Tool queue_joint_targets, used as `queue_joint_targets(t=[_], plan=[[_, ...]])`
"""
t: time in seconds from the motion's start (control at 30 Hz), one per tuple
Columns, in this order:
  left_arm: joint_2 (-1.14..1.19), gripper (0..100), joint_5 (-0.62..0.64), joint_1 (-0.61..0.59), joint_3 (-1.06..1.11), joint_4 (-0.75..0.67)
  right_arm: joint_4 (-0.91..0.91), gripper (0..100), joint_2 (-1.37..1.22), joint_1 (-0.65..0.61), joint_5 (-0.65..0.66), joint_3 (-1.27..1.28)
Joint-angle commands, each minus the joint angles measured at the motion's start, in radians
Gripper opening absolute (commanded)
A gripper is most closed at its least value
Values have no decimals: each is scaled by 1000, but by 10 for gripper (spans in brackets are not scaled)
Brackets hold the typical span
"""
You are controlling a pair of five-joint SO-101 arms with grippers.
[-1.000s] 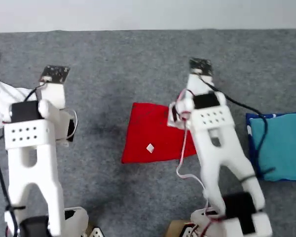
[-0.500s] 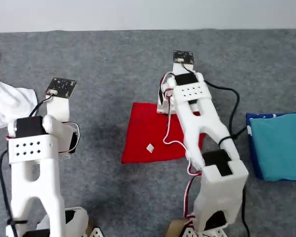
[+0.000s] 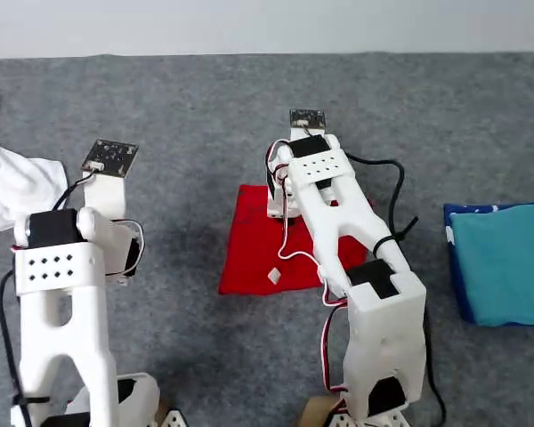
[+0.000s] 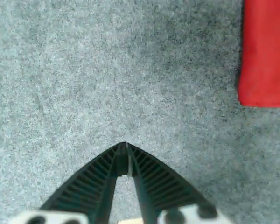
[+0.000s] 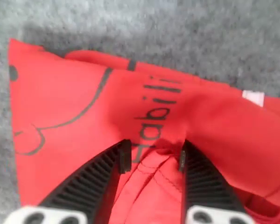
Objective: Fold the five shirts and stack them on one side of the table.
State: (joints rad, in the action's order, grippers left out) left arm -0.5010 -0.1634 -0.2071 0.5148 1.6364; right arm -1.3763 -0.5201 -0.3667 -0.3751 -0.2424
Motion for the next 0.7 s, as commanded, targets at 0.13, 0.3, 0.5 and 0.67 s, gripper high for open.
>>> queue_joint_targets(t=[0.13, 0.3, 0.5, 0.67], plan=[[-31, 3, -3, 0, -4, -18, -42, 128, 16, -1, -6, -55], [-31, 3, -3, 0, -4, -18, -82, 9, 58, -1, 40, -55], [-31, 3, -3, 0, -4, -18, -225, 9, 116, 1, 52, -55], [-31, 3, -3, 0, -4, -18, -332, 9, 147, 22, 52, -54]])
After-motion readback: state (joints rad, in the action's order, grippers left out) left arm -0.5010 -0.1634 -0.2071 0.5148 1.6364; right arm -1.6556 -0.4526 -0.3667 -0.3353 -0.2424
